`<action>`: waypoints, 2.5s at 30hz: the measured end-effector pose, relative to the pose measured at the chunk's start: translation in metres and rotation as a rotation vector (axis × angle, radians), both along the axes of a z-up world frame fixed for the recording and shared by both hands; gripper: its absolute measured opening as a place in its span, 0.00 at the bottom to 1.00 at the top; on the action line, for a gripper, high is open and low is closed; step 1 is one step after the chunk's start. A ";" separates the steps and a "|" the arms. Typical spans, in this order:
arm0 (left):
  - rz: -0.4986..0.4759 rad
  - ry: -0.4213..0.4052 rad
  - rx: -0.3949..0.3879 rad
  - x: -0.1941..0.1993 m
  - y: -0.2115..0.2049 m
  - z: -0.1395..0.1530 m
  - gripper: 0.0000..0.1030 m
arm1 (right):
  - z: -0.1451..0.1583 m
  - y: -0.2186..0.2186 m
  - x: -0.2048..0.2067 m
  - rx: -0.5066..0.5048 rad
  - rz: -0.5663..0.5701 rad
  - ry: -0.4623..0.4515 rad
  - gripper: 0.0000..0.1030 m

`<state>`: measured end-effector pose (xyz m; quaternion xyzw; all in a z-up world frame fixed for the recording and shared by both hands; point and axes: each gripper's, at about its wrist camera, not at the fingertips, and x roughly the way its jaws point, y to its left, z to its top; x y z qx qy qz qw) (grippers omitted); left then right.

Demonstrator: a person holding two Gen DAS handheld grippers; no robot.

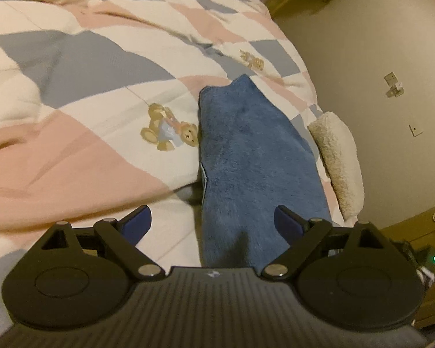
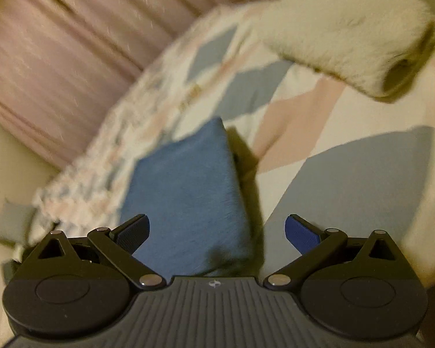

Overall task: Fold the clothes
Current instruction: 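Grasp the folded jeans bundle with both grippers and lift it, then carry the jeans with both grippers onto the cream fleece towel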

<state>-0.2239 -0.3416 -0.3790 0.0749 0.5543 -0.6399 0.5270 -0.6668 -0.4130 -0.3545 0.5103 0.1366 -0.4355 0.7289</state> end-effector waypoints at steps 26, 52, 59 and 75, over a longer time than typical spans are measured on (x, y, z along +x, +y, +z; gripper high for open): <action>-0.130 0.221 0.008 -0.004 -0.077 -0.051 0.68 | -0.051 -0.107 0.027 0.274 0.403 -0.103 0.71; -0.827 -0.063 0.086 -0.141 -0.271 0.117 0.34 | 0.077 -0.023 -0.026 0.124 -0.237 -0.333 0.35; -1.209 -0.057 -0.050 -0.280 -0.402 0.140 0.36 | 0.121 -0.045 -0.077 -0.065 -0.603 -0.230 0.35; -1.513 -0.125 -0.022 -0.456 -0.557 0.053 0.40 | 0.025 -0.160 -0.146 -0.038 -0.866 -0.196 0.37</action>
